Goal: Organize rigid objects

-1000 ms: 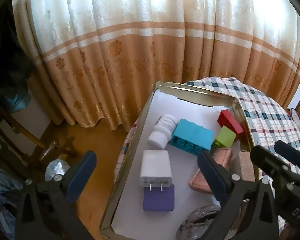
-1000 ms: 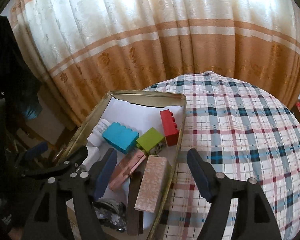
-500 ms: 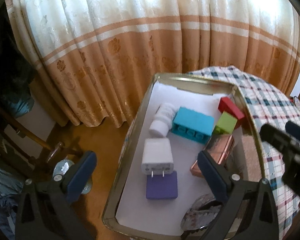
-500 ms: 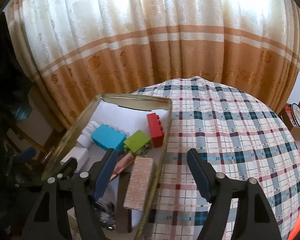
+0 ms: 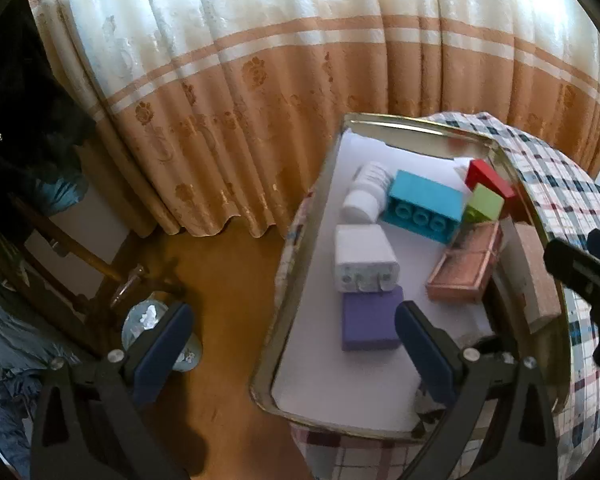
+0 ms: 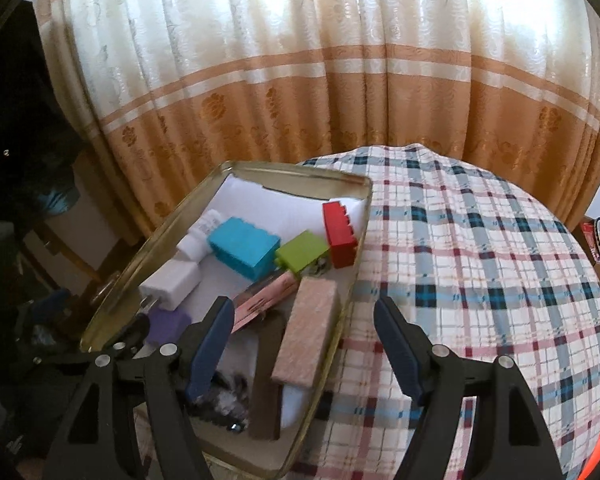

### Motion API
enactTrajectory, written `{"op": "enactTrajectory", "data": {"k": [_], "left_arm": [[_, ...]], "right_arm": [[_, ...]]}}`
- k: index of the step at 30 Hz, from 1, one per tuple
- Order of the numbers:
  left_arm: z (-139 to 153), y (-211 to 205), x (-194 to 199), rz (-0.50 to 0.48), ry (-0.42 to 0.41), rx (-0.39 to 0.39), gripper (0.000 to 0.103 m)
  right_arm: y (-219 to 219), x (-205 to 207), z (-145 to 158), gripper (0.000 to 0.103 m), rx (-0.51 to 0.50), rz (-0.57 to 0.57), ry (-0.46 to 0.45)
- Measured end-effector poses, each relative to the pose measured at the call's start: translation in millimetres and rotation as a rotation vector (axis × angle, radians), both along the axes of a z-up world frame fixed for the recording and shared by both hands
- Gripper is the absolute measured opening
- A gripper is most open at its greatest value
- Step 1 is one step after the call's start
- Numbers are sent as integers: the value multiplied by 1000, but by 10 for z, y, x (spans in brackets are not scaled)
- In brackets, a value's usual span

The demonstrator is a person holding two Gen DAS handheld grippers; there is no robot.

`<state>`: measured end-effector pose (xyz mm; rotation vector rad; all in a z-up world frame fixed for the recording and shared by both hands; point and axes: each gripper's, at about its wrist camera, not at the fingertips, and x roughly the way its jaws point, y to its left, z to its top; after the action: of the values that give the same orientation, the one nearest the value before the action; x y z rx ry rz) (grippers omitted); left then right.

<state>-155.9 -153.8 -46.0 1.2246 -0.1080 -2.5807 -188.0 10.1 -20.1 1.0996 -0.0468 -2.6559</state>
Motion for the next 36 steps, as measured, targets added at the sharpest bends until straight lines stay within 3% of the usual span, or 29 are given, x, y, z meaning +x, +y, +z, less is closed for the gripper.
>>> {"op": "enactTrajectory", "data": {"k": [12, 19, 25, 36], "left_arm": [[5, 188, 190, -38, 17, 15, 102], [-18, 239, 263, -64, 11, 80, 102], [9, 348, 351, -90, 25, 61, 102], [193, 281, 561, -57, 107, 107, 102]], "right_arm": [[120, 240, -12, 75, -74, -51, -21], [165, 365, -5, 75, -99, -71, -31], [187, 481, 23, 75, -97, -77, -14], [225, 674, 168, 75, -91, -107, 50]]}}
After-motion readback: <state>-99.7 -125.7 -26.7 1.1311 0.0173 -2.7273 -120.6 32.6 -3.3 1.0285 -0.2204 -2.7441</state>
